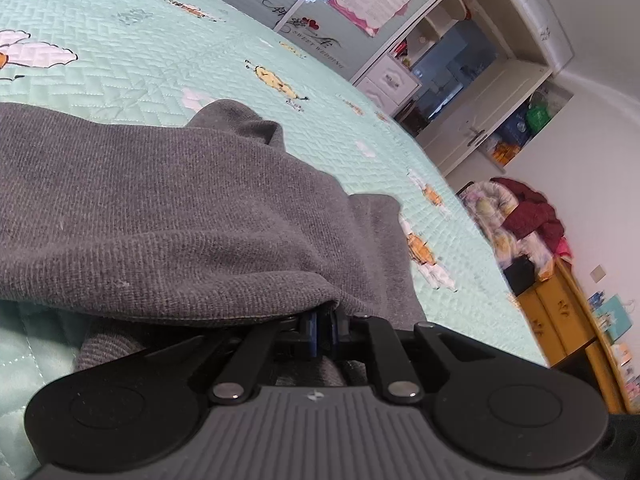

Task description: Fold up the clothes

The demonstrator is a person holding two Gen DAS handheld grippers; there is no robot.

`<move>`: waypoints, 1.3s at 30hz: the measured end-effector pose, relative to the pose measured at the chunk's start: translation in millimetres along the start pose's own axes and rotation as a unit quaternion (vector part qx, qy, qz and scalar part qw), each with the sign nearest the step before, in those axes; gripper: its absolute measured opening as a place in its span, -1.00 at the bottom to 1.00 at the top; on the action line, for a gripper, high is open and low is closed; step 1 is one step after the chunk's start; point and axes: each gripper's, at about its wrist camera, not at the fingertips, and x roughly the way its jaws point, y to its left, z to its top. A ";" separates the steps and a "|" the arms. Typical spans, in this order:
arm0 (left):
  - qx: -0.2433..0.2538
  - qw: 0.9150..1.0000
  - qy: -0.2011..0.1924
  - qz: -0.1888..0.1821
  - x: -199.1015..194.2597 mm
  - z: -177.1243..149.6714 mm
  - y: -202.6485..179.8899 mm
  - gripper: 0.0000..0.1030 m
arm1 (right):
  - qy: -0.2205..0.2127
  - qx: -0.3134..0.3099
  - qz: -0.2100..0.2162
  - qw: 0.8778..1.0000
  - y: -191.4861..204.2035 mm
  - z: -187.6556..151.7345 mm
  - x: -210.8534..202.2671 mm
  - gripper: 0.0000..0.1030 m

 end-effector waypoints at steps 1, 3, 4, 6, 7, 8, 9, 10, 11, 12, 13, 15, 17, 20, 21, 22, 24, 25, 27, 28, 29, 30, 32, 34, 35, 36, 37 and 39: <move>0.001 1.000 0.000 0.000 0.0 0.3 -0.3 -0.76 | 0.021 -0.017 -0.024 0.999 -0.1 -6.3 9.5 -1.00; 0.002 1.000 0.002 0.001 0.4 0.8 0.0 -0.76 | 0.031 -0.043 -0.032 0.998 6.1 -5.9 6.9 -1.00; 0.002 1.000 0.003 0.000 0.5 1.3 0.5 -0.76 | 0.035 -0.054 -0.035 0.997 8.9 -6.0 5.8 -1.00; 0.002 1.000 0.005 -0.003 1.0 2.3 1.7 -0.76 | 0.037 -0.066 -0.038 0.996 11.7 -8.4 5.4 -1.00; 0.002 1.000 0.006 -0.005 1.3 2.9 2.3 -0.76 | 0.038 -0.077 -0.041 0.995 13.7 -9.3 4.6 -1.00; -0.003 1.000 0.008 -0.008 1.5 3.6 3.8 -0.76 | 0.040 -0.087 -0.043 0.994 15.7 -10.3 3.8 -1.00; -0.011 1.000 0.010 -0.012 1.6 4.3 5.9 -0.76 | 0.041 -0.097 -0.046 0.993 17.4 -11.1 3.1 -1.00; -0.020 1.000 0.012 -0.016 1.7 5.1 8.1 -0.76 | 0.040 -0.100 -0.047 0.993 17.4 -11.4 2.3 -1.00; -0.032 0.999 0.015 -0.021 1.6 6.5 11.0 -0.76 | 0.040 -0.103 -0.048 0.993 17.3 -11.6 1.6 -1.00; -0.047 0.998 0.018 -0.027 1.1 7.7 14.3 -0.76 | 0.039 -0.106 -0.049 0.992 17.3 -11.5 1.2 -1.00; -0.061 0.997 0.020 -0.031 -0.4 8.1 16.6 -0.75 | 0.040 -0.104 -0.047 0.993 16.8 -9.9 2.5 -1.00; -0.081 0.996 0.021 -0.033 -8.7 8.0 16.1 -0.73 | 0.040 -0.100 -0.043 0.993 14.3 -9.0 3.1 -1.00; -0.094 0.995 0.019 -0.029 -20.3 7.6 13.6 -0.70 | 0.040 -0.099 -0.041 0.993 13.7 -8.5 3.4 -1.00; -0.091 0.996 -0.009 -0.002 -51.0 2.7 3.7 -0.61 | 0.040 -0.099 -0.041 0.993 14.0 -8.1 3.6 -1.00; -0.085 0.996 -0.010 -0.001 -53.5 0.7 -0.8 -0.61 | 0.040 -0.099 -0.040 0.993 14.1 -8.1 3.4 -1.00; -0.074 0.997 0.001 -0.007 -48.1 -0.5 -5.3 -0.61 | 0.040 -0.099 -0.040 0.994 14.2 -8.1 3.2 -1.00; -0.052 0.998 0.023 -0.017 -37.4 -2.7 -14.3 -0.58 | 0.039 -0.098 -0.039 0.994 14.4 -8.2 2.8 -1.00; -0.041 0.998 0.034 -0.023 -32.0 -3.9 -18.7 -0.53 | 0.039 -0.098 -0.038 0.994 14.5 -8.2 2.6 -1.00; -0.019 0.998 0.056 -0.033 -21.3 -6.1 -27.7 -0.51 | 0.039 -0.098 -0.038 0.994 14.5 -8.2 2.2 -1.00; -0.014 0.997 0.068 -0.026 -13.8 -7.8 -25.8 -0.67 | 0.039 -0.097 -0.037 0.994 14.0 -8.1 2.0 -1.00; -0.012 0.997 0.080 -0.009 -4.6 -10.0 -18.5 -0.77 | 0.039 -0.094 -0.035 0.994 12.6 -7.5 1.9 -1.00; -0.013 0.996 0.084 -0.004 -2.2 -10.6 -14.8 -0.77 | 0.039 -0.092 -0.032 0.994 11.4 -7.0 1.9 -1.00; -0.012 0.997 0.077 -0.011 -10.7 -9.9 -15.1 -0.74 | 0.039 -0.087 -0.029 0.995 10.0 -6.7 2.0 -1.00; -0.021 0.998 0.053 -0.018 -29.2 -13.4 -13.0 -0.75 | 0.039 -0.086 -0.027 0.995 10.4 -6.6 1.6 -1.00; -0.043 0.998 0.037 -0.027 -41.1 -16.0 -7.6 -0.74 | 0.039 -0.086 -0.027 0.995 10.7 -6.7 1.4 -1.00; -0.064 0.997 0.015 -0.031 -55.4 -17.1 -0.4 -0.74 | 0.039 -0.086 -0.027 0.995 10.9 -6.7 1.3 -1.00; -0.082 0.996 -0.009 -0.031 -70.8 -16.7 7.9 -0.67 | 0.039 -0.085 -0.027 0.995 10.7 -6.6 1.0 -1.00; -0.111 0.992 -0.061 -0.020 -102.2 -16.7 23.4 -0.43 | 0.038 -0.080 -0.023 0.996 8.7 -5.9 0.7 -1.00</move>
